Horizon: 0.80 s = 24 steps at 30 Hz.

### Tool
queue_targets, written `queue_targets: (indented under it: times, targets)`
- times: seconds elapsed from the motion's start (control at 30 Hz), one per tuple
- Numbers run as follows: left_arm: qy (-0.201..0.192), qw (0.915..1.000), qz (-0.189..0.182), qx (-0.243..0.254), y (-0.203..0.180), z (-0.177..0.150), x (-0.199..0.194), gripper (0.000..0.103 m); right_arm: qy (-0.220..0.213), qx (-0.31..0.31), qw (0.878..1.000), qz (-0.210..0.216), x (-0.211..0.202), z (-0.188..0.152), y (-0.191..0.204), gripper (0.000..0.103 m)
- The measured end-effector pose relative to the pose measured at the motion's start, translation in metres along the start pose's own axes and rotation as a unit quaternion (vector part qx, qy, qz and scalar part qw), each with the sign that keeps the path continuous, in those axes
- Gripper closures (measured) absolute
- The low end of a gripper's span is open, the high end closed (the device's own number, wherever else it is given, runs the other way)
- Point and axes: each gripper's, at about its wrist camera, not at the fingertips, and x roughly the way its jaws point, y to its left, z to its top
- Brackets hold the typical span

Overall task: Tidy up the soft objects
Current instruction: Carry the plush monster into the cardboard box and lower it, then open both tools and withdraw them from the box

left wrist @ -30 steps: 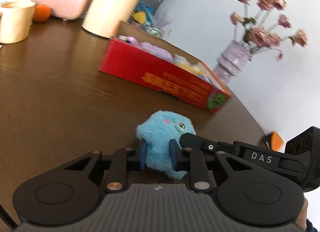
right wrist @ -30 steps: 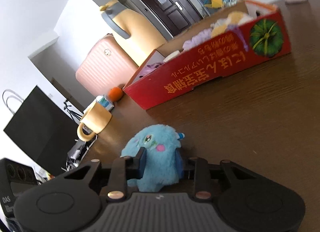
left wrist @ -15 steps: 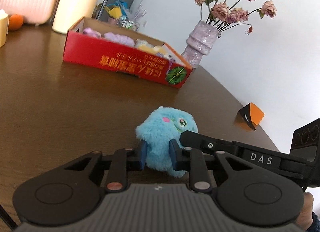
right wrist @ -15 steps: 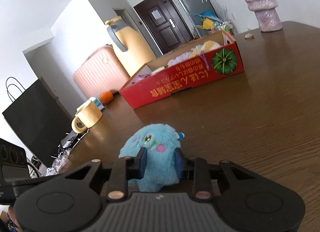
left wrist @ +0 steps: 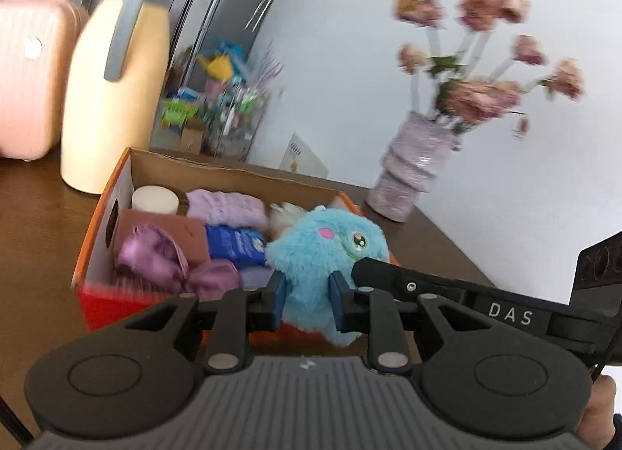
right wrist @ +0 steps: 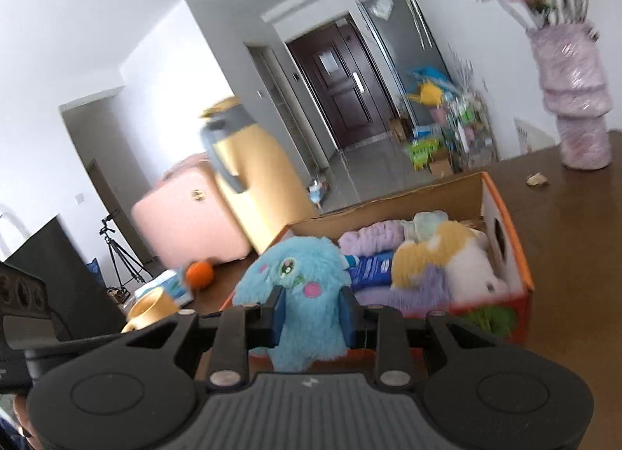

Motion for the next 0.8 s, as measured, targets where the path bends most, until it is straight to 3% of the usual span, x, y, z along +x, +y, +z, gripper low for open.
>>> queue_targets:
  times: [0.13, 0.3, 0.5, 0.57, 0.63, 0.73, 0.8]
  targets:
    - [0.052, 0.9981, 0.018, -0.029, 0.027, 0.019, 0.055, 0.08, 0.045, 0.022, 0.998, -0.024, 0.064, 0.031, -0.02, 0.075]
    - [0.109, 0.9926, 0.041, -0.035, 0.052, 0.012, 0.088, 0.08, 0.12, 0.059, 0.989, -0.064, 0.125, 0.036, -0.04, 0.074]
    - [0.11, 0.9923, 0.044, -0.036, 0.056, 0.012, 0.086, 0.079, 0.136, 0.058, 0.987, -0.062, 0.139, 0.022, -0.043, 0.073]
    - [0.103, 0.9933, 0.047, -0.025, 0.049, 0.014, 0.078, 0.076, 0.138, 0.056, 0.987, -0.06, 0.141, 0.024, -0.044, 0.07]
    - [0.088, 0.9945, 0.056, -0.008, 0.041, 0.018, 0.064, 0.067, 0.136, 0.051, 0.988, -0.059, 0.135, 0.028, -0.041, 0.068]
    - [0.064, 0.9961, 0.059, 0.012, 0.031, 0.025, 0.037, 0.064, 0.116, 0.024, 0.99, -0.079, 0.116, 0.037, -0.032, 0.06]
    - [0.046, 0.9963, 0.068, 0.027, 0.023, 0.029, 0.016, 0.061, 0.098, 0.004, 0.991, -0.086, 0.098, 0.044, -0.024, 0.049]
